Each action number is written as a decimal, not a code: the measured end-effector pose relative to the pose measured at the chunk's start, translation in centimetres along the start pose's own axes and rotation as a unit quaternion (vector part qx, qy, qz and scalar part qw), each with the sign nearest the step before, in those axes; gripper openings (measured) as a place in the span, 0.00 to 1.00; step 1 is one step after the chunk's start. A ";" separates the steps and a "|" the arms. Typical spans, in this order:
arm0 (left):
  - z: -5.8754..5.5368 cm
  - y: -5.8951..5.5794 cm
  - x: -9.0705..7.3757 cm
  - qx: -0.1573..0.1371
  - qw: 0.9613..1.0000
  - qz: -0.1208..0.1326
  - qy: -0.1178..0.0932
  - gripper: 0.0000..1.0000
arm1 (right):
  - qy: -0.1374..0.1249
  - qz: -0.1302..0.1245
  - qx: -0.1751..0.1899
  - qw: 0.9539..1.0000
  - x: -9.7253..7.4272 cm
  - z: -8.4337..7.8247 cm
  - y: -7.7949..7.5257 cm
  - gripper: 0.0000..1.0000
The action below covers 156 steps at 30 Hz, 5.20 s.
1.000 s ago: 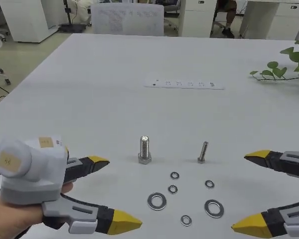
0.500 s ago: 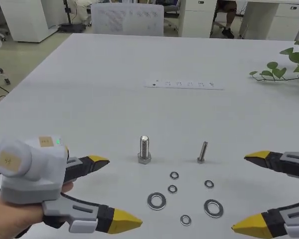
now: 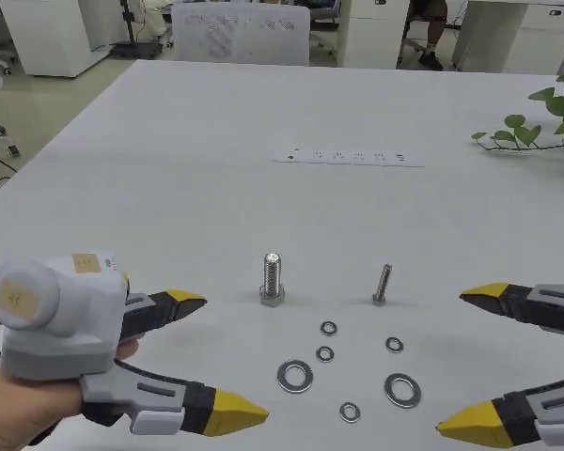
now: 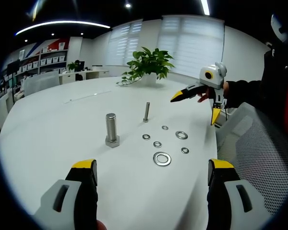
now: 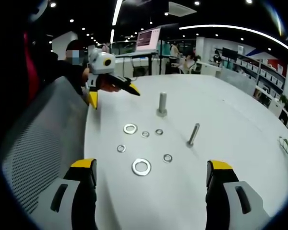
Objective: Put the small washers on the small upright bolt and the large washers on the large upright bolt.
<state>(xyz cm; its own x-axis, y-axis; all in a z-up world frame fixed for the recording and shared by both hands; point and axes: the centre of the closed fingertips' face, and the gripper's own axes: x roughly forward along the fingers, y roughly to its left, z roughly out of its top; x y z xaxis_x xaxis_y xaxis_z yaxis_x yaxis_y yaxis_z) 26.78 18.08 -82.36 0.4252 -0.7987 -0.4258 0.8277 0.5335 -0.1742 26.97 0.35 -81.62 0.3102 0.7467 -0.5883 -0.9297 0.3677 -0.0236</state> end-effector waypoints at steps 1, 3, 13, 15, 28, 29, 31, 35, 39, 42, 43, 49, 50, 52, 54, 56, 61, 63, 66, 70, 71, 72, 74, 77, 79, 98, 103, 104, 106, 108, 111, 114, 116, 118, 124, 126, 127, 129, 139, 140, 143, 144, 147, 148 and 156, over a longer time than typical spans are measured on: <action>0.0 0.0 0.0 0.000 1.000 0.000 0.000 0.96 | 0.000 0.001 0.000 1.000 0.0 0.0 0.0 0.96; 0.0 0.0 0.0 0.000 1.000 0.000 0.000 0.96 | 0.001 0.002 0.000 1.000 0.0 0.0 0.1 0.95; 0.0 -0.1 0.0 0.001 1.000 0.000 -0.001 0.96 | 0.021 0.009 -0.008 1.000 -0.1 -0.3 0.1 0.88; 0.0 -0.1 0.0 0.000 1.000 0.001 -0.002 0.96 | 0.028 0.009 -0.011 0.999 -0.1 -0.4 0.1 0.86; 0.1 -0.2 -0.1 0.001 1.000 0.002 -0.004 0.96 | 0.068 0.021 -0.031 0.997 -0.2 -0.9 0.2 0.72; 0.1 -0.2 -0.1 0.000 1.000 0.002 -0.005 0.96 | 0.070 0.022 -0.033 0.997 -0.2 -0.9 0.2 0.71; 0.1 -0.2 -0.1 0.000 1.000 0.003 -0.005 0.96 | 0.077 0.028 -0.037 0.996 -0.1 -0.9 0.3 0.69; 0.2 -0.2 -0.1 0.000 1.000 0.003 -0.006 0.96 | 0.093 0.035 -0.048 0.994 0.2 -0.8 0.5 0.67; 0.2 -0.2 -0.2 0.000 1.000 0.003 -0.006 0.96 | 0.100 0.042 -0.053 0.993 0.3 -0.5 0.4 0.64; 0.3 -0.2 -0.1 0.000 1.000 0.003 -0.007 0.96 | 0.109 0.047 -0.060 0.991 0.4 -0.5 0.4 0.61; 0.3 -0.2 -0.1 0.000 1.000 0.003 -0.007 0.96 | 0.112 0.048 -0.061 0.991 0.4 -0.6 0.4 0.61; 0.3 -0.1 -0.1 -0.001 1.000 0.003 -0.008 0.96 | 0.131 0.060 -0.072 0.987 0.6 -0.6 0.5 0.57; 0.4 -0.1 -0.1 -0.001 1.000 0.003 -0.008 0.96 | 0.133 0.062 -0.076 0.986 0.7 -0.6 0.5 0.57; 0.4 -0.1 -0.1 -0.001 1.000 0.003 -0.009 0.96 | 0.138 0.064 -0.080 0.985 0.8 -0.5 0.5 0.56; 0.4 -0.1 -0.1 -0.001 1.000 0.004 -0.009 0.96 | 0.141 0.067 -0.082 0.984 0.9 -0.5 0.6 0.55; 0.4 -0.1 -0.1 -0.001 1.000 0.003 -0.010 0.96 | 0.147 0.070 -0.087 0.983 1.0 -0.5 0.7 0.54; 0.5 -0.1 -0.1 0.000 1.000 0.004 -0.011 0.96 | 0.164 0.079 -0.102 0.978 1.2 -0.7 0.9 0.51; 0.5 -0.1 -0.1 -0.001 1.000 0.005 -0.013 0.96 | 0.171 0.083 -0.106 0.976 1.4 -0.8 1.0 0.50; 0.6 -0.1 -0.1 0.000 1.000 0.006 -0.013 0.96 | 0.183 0.090 -0.111 0.973 1.6 -1.1 1.2 0.48; 0.5 -0.1 -0.1 0.000 1.000 0.006 -0.012 0.96 | 0.198 0.097 -0.119 0.968 1.8 -1.4 1.4 0.47; 0.5 -0.2 -0.1 -0.001 1.000 0.005 -0.013 0.96 | 0.200 0.099 -0.123 0.967 1.9 -1.5 1.4 0.46; 0.5 -0.2 -0.1 0.000 1.000 0.005 -0.012 0.96 | 0.205 0.101 -0.123 0.966 1.9 -1.6 1.4 0.46; 0.5 -0.2 -0.1 -0.001 1.000 0.005 -0.012 0.96 | 0.207 0.103 -0.126 0.965 2.0 -1.5 1.4 0.45; 0.5 -0.2 -0.1 0.000 1.000 0.005 -0.012 0.95 | 0.218 0.109 -0.132 0.961 2.1 -1.6 1.5 0.43; 0.5 -0.2 -0.1 -0.001 1.000 0.005 -0.012 0.95 | 0.228 0.112 -0.137 0.958 2.2 -1.8 1.5 0.42; 0.6 -0.2 -0.1 -0.001 1.000 0.005 -0.013 0.95 | 0.278 0.139 -0.171 0.935 3.3 -2.6 1.9 0.36; 0.6 -0.1 -0.1 -0.001 1.000 0.005 -0.012 0.95 | 0.282 0.143 -0.177 0.932 3.7 -2.7 2.0 0.34; 0.7 -0.1 -0.1 -0.001 1.000 0.005 -0.013 0.95 | 0.284 0.144 -0.178 0.931 3.7 -2.8 2.0 0.34; 0.6 -0.1 -0.1 -0.001 1.000 0.006 -0.013 0.95 | 0.290 0.145 -0.181 0.928 3.9 -3.0 2.0 0.34; 0.7 -0.1 -0.1 -0.001 1.000 0.005 -0.013 0.95 | 0.297 0.145 -0.186 0.925 3.9 -3.2 1.9 0.33; 0.7 -0.1 -0.1 -0.002 1.000 0.006 -0.014 0.95 | 0.298 0.148 -0.186 0.924 4.0 -3.2 2.0 0.33; 0.7 0.0 -0.1 -0.002 1.000 0.007 -0.014 0.95 | 0.305 0.148 -0.189 0.922 4.2 -3.4 1.9 0.32; 0.7 0.0 -0.1 -0.002 1.000 0.007 -0.015 0.95 | 0.310 0.149 -0.194 0.919 4.3 -3.5 1.9 0.31; 0.7 0.1 -0.1 -0.002 1.000 0.007 -0.016 0.95 | 0.312 0.150 -0.194 0.918 4.4 -3.6 1.9 0.31; 0.8 0.1 -0.1 -0.002 1.000 0.007 -0.017 0.95 | 0.316 0.151 -0.195 0.916 4.5 -3.7 2.0 0.30; 0.8 0.0 -0.1 -0.002 1.000 0.007 -0.018 0.95 | 0.319 0.150 -0.196 0.915 4.5 -3.8 2.0 0.30; 0.8 0.0 -0.1 -0.002 1.000 0.007 -0.018 0.95 | 0.320 0.149 -0.196 0.915 4.5 -3.9 2.0 0.30; 0.8 0.0 -0.1 -0.002 1.000 0.006 -0.019 0.95 | 0.323 0.148 -0.197 0.914 4.5 -4.0 1.9 0.29; 0.8 0.0 -0.1 -0.002 1.000 0.007 -0.021 0.95 | 0.326 0.145 -0.199 0.913 4.7 -4.1 2.0 0.28; 0.8 0.0 -0.1 -0.002 1.000 0.007 -0.021 0.95 | 0.326 0.145 -0.199 0.913 4.7 -4.1 2.0 0.28; 0.9 -0.1 0.0 -0.002 1.000 0.006 -0.022 0.95 | 0.326 0.145 -0.200 0.913 4.8 -4.1 2.0 0.28; 0.8 -0.1 0.0 -0.002 1.000 0.006 -0.022 0.95 | 0.326 0.145 -0.200 0.913 4.8 -4.1 2.0 0.28; 0.9 -0.1 0.0 -0.003 1.000 0.007 -0.022 0.95 | 0.325 0.145 -0.198 0.913 4.8 -4.1 1.9 0.27; 0.9 -0.1 0.0 -0.003 1.000 0.007 -0.023 0.95 | 0.325 0.144 -0.197 0.914 4.8 -4.1 1.9 0.27; 1.0 0.0 -0.1 -0.002 1.000 0.009 -0.025 0.94 | 0.329 0.143 -0.199 0.912 4.9 -4.0 1.7 0.25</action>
<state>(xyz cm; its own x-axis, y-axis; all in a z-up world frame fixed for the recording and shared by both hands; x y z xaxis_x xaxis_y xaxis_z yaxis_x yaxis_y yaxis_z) 27.08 17.91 -81.44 0.4569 -0.8021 -0.3845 0.8184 0.5485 -0.1716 26.09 2.46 -87.77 -0.0206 0.2373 -0.9712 -0.9929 -0.1188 -0.0080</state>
